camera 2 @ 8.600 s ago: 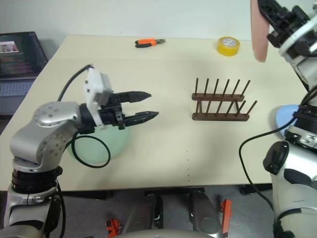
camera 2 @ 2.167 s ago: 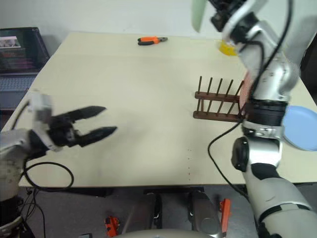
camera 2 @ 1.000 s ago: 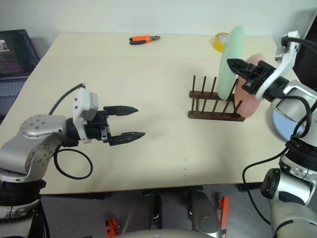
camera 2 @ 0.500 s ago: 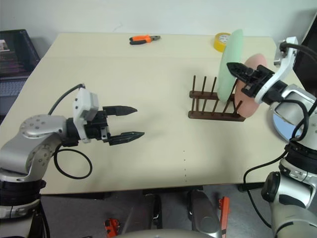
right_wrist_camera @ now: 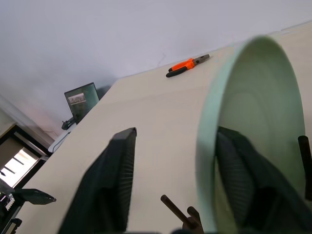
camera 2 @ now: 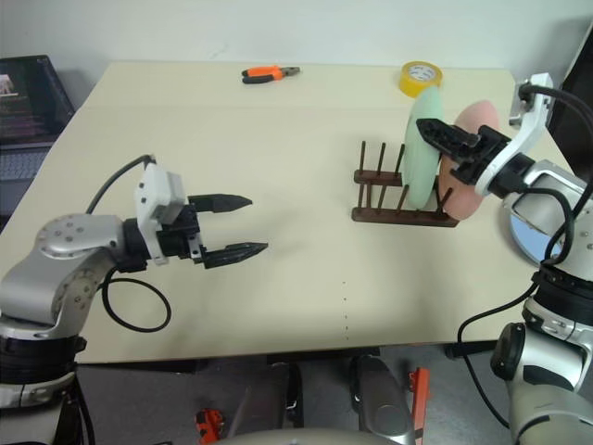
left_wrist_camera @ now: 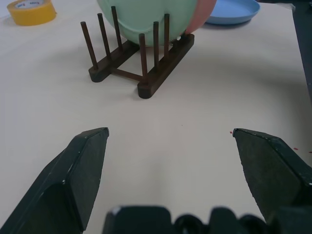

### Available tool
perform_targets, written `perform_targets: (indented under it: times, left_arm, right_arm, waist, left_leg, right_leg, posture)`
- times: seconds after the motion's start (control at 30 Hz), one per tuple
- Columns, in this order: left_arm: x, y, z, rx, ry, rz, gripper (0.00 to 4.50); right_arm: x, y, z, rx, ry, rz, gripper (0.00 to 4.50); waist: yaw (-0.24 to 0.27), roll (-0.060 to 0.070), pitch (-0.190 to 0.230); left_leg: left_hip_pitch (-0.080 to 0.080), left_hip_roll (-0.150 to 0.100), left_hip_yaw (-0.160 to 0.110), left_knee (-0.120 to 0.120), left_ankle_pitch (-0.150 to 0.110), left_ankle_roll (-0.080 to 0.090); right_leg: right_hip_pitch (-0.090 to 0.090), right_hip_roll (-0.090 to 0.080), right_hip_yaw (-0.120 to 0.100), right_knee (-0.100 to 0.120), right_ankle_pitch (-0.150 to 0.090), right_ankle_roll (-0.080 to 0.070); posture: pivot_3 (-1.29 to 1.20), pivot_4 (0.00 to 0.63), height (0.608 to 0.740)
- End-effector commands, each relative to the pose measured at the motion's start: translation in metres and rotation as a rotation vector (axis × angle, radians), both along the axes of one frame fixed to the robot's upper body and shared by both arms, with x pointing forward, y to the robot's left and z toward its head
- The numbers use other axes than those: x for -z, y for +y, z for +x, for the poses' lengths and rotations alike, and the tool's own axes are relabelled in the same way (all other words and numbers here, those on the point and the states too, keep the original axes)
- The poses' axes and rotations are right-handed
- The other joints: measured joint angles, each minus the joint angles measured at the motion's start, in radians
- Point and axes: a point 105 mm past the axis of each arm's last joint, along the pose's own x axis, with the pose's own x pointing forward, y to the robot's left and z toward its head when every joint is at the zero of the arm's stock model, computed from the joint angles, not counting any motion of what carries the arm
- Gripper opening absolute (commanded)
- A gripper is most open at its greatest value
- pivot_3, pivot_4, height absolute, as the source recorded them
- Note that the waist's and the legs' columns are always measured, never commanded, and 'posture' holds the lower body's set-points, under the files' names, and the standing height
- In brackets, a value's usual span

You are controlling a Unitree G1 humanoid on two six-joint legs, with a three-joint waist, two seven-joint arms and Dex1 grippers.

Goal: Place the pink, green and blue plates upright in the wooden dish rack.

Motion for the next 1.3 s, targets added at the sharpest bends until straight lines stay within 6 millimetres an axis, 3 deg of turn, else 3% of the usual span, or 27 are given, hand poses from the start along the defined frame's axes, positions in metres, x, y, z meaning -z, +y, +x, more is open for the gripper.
perform_targets:
  times: [0.03,0.43,0.57,0.63,0.73,0.8,0.97,1.07,1.17,1.3]
  left_arm:
    - [-0.006,-0.004,0.001,0.009,-0.039,0.002,4.5]
    - [-0.006,-0.008,0.002,0.028,-0.039,0.002,4.5]
    - [-0.008,-0.01,0.003,0.039,-0.043,-0.001,4.5]
    - [-0.009,-0.011,0.002,0.054,-0.04,-0.002,4.5]
    - [-0.012,-0.02,-0.003,0.111,-0.047,-0.002,4.5]
    - [-0.015,-0.027,-0.006,0.147,-0.057,-0.004,4.5]
    - [-0.021,-0.075,-0.013,0.275,-0.076,-0.027,4.5]
    - [-0.007,-0.099,-0.013,0.325,-0.087,0.04,4.5]
    - [0.015,-0.118,-0.001,0.328,-0.137,0.158,4.5]
    - [0.028,-0.144,0.011,0.338,-0.177,0.207,4.5]
  right_arm:
    - [-0.021,-0.002,-0.005,0.017,-0.098,-0.026,3.15]
    - [-0.053,-0.023,-0.017,0.061,-0.255,-0.373,3.15]
    - [-0.072,-0.051,-0.028,0.119,-0.291,-0.509,3.15]
    - [-0.072,-0.066,-0.037,0.13,-0.25,-0.595,3.15]
    - [-0.032,-0.09,-0.051,0.1,-0.079,-0.848,3.15]
    - [-0.012,-0.102,-0.057,0.084,0.008,-0.926,3.15]
    - [0.034,-0.142,-0.06,0.156,0.203,-1.049,3.15]
    - [0.056,-0.155,-0.059,0.171,0.279,-1.12,3.15]
    - [0.082,-0.17,-0.057,0.195,0.354,-1.19,3.15]
    - [0.109,-0.172,-0.043,0.199,0.375,-1.165,3.15]
  waist:
    - [0.0,0.0,0.0]
    - [0.001,0.0,0.0]
    - [0.002,0.0,0.0]
    - [0.004,0.001,0.0]
    - [0.019,0.0,0.0]
    - [0.024,-0.001,-0.001]
    - [0.026,0.001,-0.001]
    - [0.021,0.001,-0.002]
    - [0.02,0.001,-0.002]
    - [0.018,0.001,-0.002]
  left_leg:
    - [0.0,0.0,0.0,0.0,0.0,0.0]
    - [0.0,0.0,0.0,0.0,0.0,0.0]
    - [0.001,0.0,0.0,0.0,0.0,0.0]
    - [0.001,-0.001,0.001,0.0,0.0,0.0]
    - [0.001,0.0,0.0,-0.001,0.0,0.0]
    - [0.001,0.0,0.0,0.0,0.0,0.0]
    - [0.002,-0.001,0.002,0.003,0.0,0.001]
    - [0.005,-0.003,0.007,0.004,0.001,0.002]
    - [0.01,-0.003,0.01,0.002,0.001,0.002]
    - [0.01,-0.003,0.01,0.002,0.001,0.003]
  right_leg:
    - [0.0,0.0,0.0,0.0,0.0,0.0]
    - [0.0,0.0,0.0,0.0,0.0,0.0]
    - [0.0,0.0,0.0,-0.001,0.0,0.0]
    - [0.001,0.0,0.0,-0.001,0.0,0.0]
    - [0.001,-0.001,-0.001,-0.003,-0.001,-0.001]
    - [0.002,-0.002,-0.001,-0.003,-0.001,-0.001]
    - [0.003,-0.006,0.0,-0.001,-0.001,-0.002]
    - [0.004,-0.006,0.002,-0.001,0.0,0.001]
    - [0.007,-0.006,0.003,-0.001,0.0,0.001]
    - [0.008,-0.002,0.004,-0.001,0.0,0.001]
  posture:
    - [0.0,0.15,0.74]
    - [0.0,0.15,0.74]
    - [0.0,0.15,0.74]
    - [0.0,0.15,0.74]
    - [0.0,0.15,0.74]
    - [0.0,0.15,0.74]
    - [0.0,0.15,0.74]
    - [0.0,0.15,0.74]
    - [0.0,0.15,0.74]
    - [0.0,0.15,0.74]
